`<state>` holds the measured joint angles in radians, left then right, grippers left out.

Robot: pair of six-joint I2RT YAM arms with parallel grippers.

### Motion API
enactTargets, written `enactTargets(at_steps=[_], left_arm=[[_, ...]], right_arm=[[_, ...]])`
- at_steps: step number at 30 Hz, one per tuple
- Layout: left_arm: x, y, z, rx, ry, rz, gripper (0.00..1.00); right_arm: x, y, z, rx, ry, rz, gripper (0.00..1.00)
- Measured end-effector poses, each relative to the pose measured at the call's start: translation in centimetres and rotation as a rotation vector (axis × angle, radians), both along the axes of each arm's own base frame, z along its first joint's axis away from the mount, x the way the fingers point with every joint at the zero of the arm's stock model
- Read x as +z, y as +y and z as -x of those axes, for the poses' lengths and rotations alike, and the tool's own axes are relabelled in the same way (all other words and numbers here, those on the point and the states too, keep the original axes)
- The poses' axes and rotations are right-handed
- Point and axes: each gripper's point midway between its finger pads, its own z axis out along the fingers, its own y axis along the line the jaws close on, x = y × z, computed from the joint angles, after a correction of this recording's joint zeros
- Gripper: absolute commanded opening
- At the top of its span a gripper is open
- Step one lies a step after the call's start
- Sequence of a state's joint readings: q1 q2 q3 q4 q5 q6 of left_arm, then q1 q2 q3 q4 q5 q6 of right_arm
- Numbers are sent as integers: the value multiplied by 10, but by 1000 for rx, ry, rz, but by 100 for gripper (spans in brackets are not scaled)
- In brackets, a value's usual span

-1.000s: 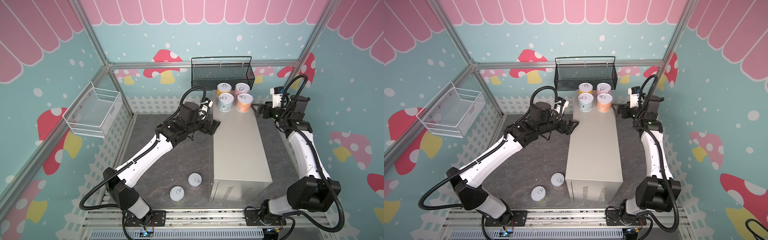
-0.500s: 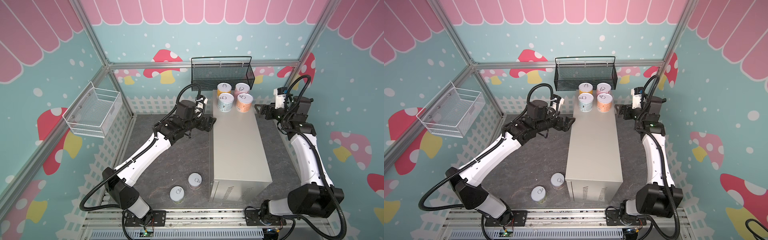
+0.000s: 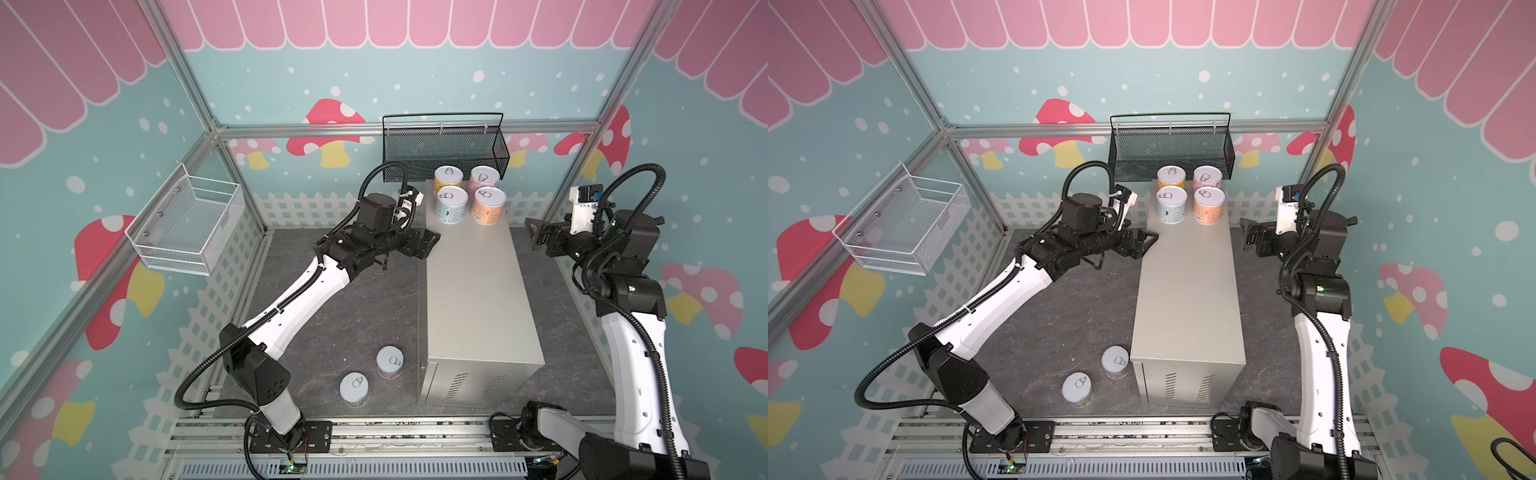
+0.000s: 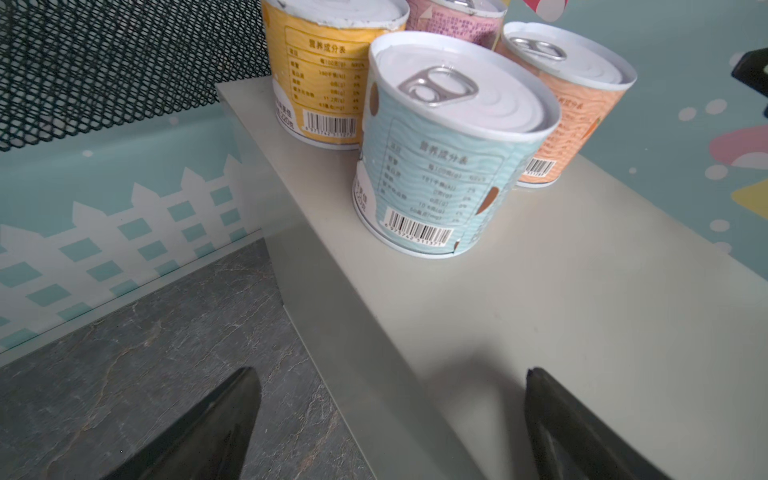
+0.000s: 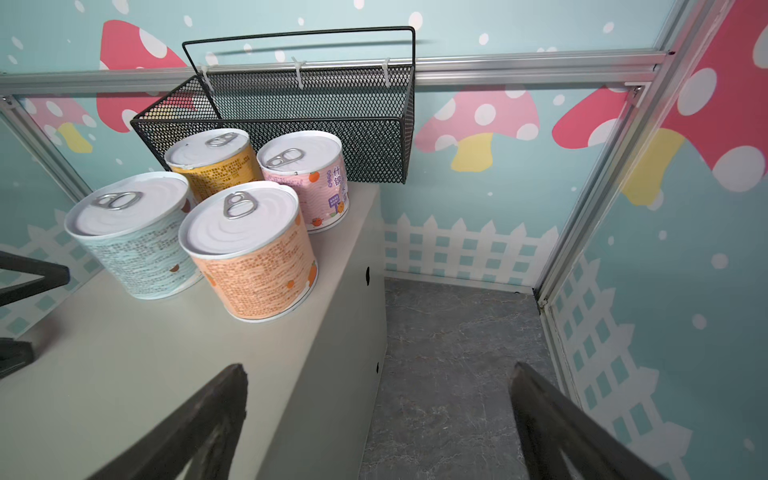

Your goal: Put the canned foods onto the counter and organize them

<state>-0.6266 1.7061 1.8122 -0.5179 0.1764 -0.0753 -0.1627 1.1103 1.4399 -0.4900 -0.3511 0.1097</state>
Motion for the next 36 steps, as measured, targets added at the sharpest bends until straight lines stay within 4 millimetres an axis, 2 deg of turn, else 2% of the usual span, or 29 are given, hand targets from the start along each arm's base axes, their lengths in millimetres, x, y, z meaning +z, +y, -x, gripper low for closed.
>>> enactTargets(at_steps=[5,10,36], left_arm=[[-1,-10,-10,-10,-3,9,99],[-1,-17,-18,-12,-6,15,99],[-1,-34,-36,-26,-13,32,99]], right_arm=[[7,4,17,7,-15,10,99],[10,7,26,19,-23,19,99],[4,14,28,62,-5,16,99]])
